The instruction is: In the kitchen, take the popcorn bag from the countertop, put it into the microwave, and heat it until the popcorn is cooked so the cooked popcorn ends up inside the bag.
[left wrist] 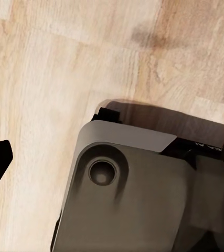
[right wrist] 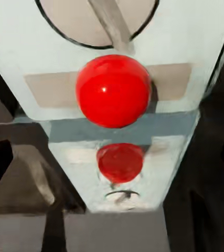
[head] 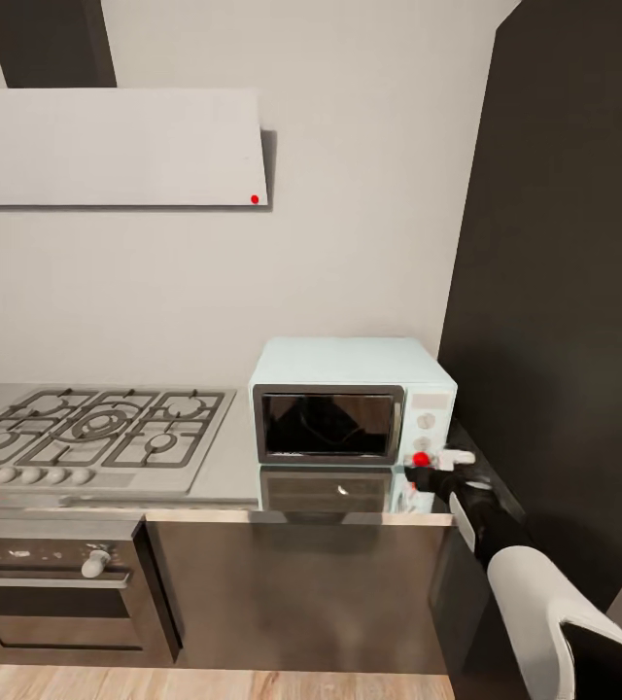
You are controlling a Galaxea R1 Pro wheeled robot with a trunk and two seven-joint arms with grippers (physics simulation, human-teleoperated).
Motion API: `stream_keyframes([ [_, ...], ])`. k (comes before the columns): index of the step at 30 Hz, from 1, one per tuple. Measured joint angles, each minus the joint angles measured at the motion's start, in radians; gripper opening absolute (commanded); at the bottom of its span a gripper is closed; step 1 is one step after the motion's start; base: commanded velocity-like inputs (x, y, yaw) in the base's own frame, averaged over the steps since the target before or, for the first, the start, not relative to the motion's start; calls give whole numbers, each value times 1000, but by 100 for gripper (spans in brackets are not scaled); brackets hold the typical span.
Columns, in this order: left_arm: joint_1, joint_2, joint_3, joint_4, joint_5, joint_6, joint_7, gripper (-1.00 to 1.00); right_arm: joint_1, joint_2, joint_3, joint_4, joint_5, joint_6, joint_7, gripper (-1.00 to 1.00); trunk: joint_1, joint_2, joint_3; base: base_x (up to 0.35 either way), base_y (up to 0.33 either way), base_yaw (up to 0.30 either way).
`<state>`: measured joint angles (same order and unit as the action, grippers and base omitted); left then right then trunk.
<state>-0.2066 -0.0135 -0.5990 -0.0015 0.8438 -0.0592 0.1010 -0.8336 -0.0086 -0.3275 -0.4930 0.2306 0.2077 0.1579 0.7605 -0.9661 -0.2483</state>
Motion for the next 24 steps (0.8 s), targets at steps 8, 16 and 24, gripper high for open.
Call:
stream_keyframes([
  [8,0,-2,0,-1,-2,0,-1,100,0,-23,-4,112,4,-130,7,100,0,0,0,0,0,0],
  [16,0,-5,0,-1,-1,0,1,100,0,-22,-1,78,15,-136,6,100,0,0,0,0,0,0],
  [24,0,-5,0,-1,-1,0,1,100,0,-18,0,42,8,-135,1,100,0,0,0,0,0,0],
])
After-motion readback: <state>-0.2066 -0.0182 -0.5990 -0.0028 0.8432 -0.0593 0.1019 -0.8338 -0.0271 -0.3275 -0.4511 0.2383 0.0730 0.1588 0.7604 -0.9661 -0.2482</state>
